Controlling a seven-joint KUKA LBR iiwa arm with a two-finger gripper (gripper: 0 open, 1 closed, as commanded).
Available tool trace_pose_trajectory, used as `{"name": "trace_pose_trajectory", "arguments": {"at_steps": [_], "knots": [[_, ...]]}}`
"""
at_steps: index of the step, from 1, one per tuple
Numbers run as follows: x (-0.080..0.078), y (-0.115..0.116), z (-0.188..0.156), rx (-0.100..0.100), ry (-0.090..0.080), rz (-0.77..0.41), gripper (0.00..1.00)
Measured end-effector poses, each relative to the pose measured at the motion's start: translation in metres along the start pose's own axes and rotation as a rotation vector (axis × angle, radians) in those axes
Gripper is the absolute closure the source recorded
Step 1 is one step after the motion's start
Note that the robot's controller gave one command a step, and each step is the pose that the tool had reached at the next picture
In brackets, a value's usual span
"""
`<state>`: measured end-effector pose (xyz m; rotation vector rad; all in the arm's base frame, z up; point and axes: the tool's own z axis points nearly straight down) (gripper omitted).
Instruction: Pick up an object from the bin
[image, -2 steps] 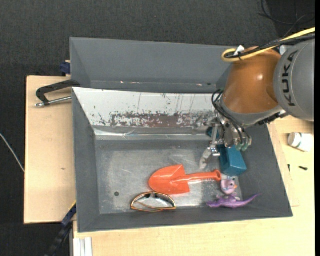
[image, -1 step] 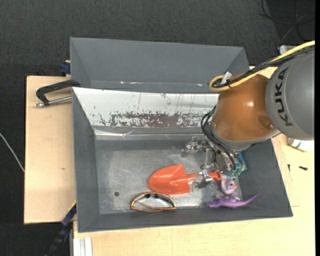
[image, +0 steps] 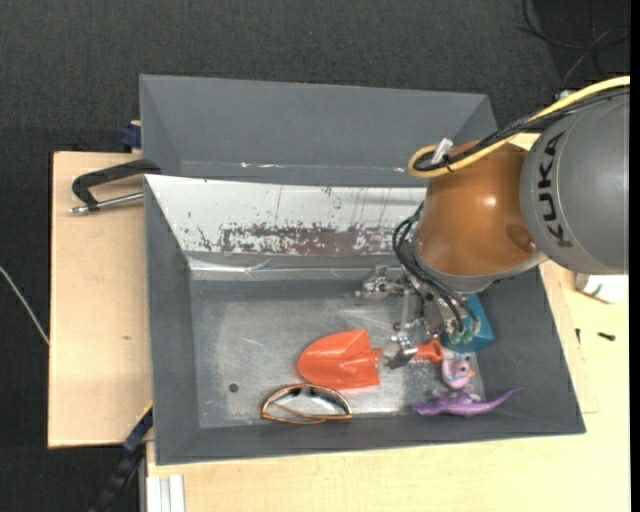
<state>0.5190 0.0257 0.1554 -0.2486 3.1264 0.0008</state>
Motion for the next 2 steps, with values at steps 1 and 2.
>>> {"name": "trace_pose_trajectory", "arguments": {"at_steps": [1, 2], "knots": [[-0.0016, 0.0157, 0.0687, 0.000, -0.001, -0.184, 0.00], [-0.0024, 0.0256, 0.0783, -0.002, -0.013, -0.214, 1.00]]}}
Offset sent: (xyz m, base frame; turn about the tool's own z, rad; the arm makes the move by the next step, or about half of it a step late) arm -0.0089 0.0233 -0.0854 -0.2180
